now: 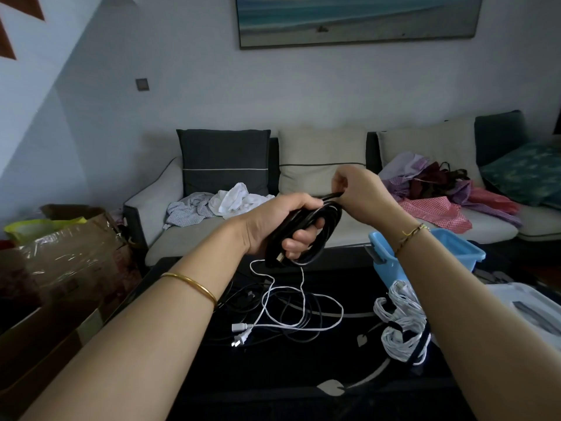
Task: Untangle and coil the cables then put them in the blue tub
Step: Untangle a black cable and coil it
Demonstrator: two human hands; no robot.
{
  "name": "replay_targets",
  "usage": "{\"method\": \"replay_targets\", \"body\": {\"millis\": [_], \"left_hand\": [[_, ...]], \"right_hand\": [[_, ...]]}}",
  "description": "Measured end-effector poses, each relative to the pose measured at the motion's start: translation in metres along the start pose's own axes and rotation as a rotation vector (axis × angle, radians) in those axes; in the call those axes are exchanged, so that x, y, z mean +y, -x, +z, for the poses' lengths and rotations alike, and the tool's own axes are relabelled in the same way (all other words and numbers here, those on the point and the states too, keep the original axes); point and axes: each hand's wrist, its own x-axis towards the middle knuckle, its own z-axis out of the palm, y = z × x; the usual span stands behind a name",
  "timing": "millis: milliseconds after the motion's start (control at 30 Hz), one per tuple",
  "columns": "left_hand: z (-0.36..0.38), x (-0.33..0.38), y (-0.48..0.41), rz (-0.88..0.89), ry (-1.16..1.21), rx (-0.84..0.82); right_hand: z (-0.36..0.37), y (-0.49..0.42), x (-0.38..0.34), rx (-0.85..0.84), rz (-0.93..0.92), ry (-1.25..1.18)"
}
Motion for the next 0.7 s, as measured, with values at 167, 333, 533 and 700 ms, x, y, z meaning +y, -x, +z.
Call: {"method": "replay_targets", "body": {"millis": [167,333,533,700], "left_hand": [[0.003,-0.007,-0.001,-0.007,-0.026,-0.055],[-0.007,-0.002,0.001,0.101,0.224,-0.1],[-0.013,0.011,-0.003,0.236,0.451,0.066],[-0.009,0.011,-0.023,0.365,0.693,0.288]], "right_hand": [[0.01,0.008,0.016,-0.087,-0.031,-0.12],[0.03,0.029,0.042,-0.119,0.014,-0.344],[0.077,0.068,0.04,-0.318,0.284,-0.482],[0.074,0.082,0.008,-0.61,0.324,-0.582]]}}
